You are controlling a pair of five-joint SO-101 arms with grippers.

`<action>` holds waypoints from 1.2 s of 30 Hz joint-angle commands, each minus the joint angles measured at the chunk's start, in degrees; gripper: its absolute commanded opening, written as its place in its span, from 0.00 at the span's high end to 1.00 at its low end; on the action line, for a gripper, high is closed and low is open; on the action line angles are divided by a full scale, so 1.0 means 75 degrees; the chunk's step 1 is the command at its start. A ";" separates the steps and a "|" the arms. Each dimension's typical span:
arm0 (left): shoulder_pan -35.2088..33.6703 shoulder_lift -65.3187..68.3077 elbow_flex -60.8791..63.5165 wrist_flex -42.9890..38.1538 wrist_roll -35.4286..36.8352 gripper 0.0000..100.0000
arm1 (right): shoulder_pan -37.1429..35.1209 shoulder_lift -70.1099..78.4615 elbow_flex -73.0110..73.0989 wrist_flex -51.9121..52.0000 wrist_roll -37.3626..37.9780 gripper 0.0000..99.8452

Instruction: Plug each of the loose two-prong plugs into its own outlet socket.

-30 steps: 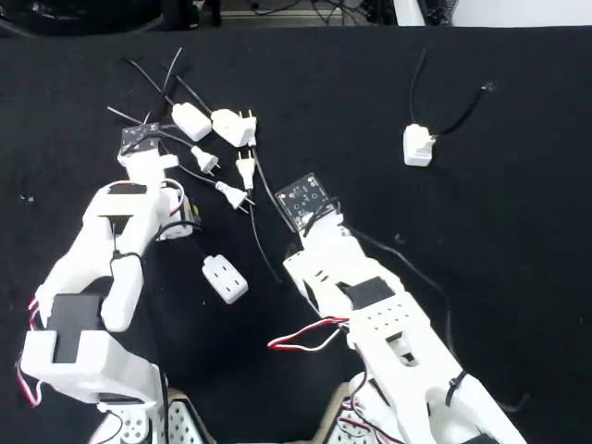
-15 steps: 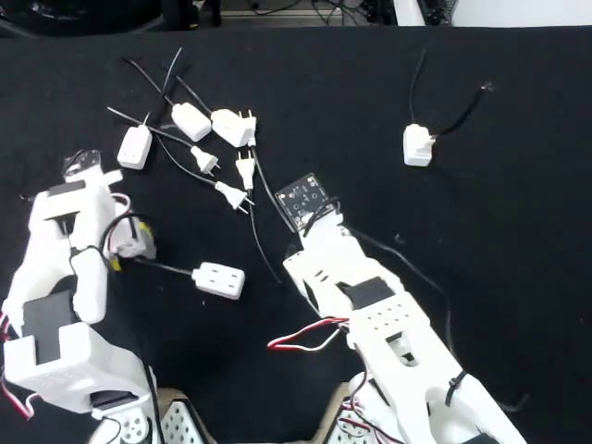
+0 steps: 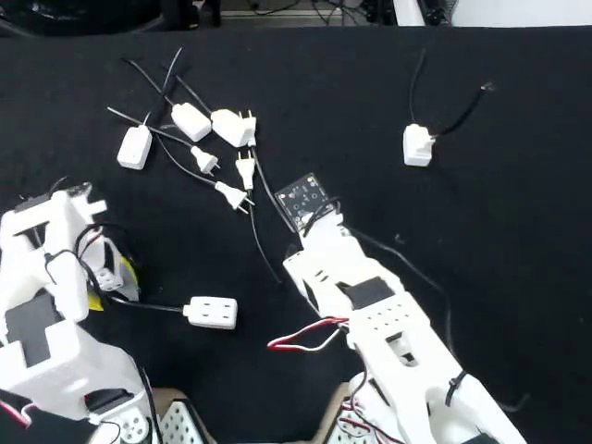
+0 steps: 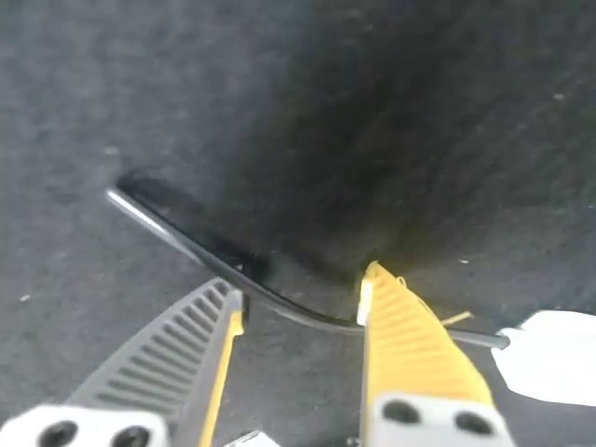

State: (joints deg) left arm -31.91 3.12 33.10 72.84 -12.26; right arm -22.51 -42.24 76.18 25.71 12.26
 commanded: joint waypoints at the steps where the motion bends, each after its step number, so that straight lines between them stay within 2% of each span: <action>1: -0.0252 -0.0938 -0.0193 0.0129 -0.0094 0.80 | -0.0117 -0.0240 -0.0041 -0.0164 0.0023 0.73; 7: 0.0076 -0.2626 -0.0205 0.0094 -0.0082 0.80 | -0.0070 -0.0299 -0.0076 -0.0105 -0.0059 0.73; 11: 0.0873 -0.3493 -0.0029 -0.0164 0.0023 0.80 | -0.0117 -0.0299 -0.0158 -0.0059 -0.0434 0.73; 14: 0.1635 -0.3727 0.0721 -0.1067 0.0469 0.80 | -0.0070 -0.0299 -0.0205 -0.0059 -0.0469 0.73; 18: 0.2198 -0.3821 0.1999 -0.2719 0.0434 0.80 | -0.0164 -0.0299 -0.0217 -0.0059 -0.0527 0.73; 22: 0.2221 -0.3798 0.2866 -0.4009 0.0844 0.80 | -0.0563 -0.0299 -0.0381 -0.0059 -0.0527 0.73; 25: 0.1963 -0.3810 0.3218 -0.4595 0.1266 0.80 | -0.0938 -0.0299 -0.0498 -0.0059 -0.0527 0.73; 31: 0.1788 -0.3751 0.3511 -0.4958 0.2544 0.80 | -0.1571 -0.0240 -0.0944 -0.0059 -0.0481 0.73; 36: 0.1811 -0.3739 0.3593 -0.4970 0.2813 0.80 | -0.1758 -0.0123 -0.2421 0.0469 -0.0527 0.73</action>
State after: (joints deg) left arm -18.11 -23.69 59.91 36.26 7.25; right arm -33.67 -42.24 67.21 26.33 8.84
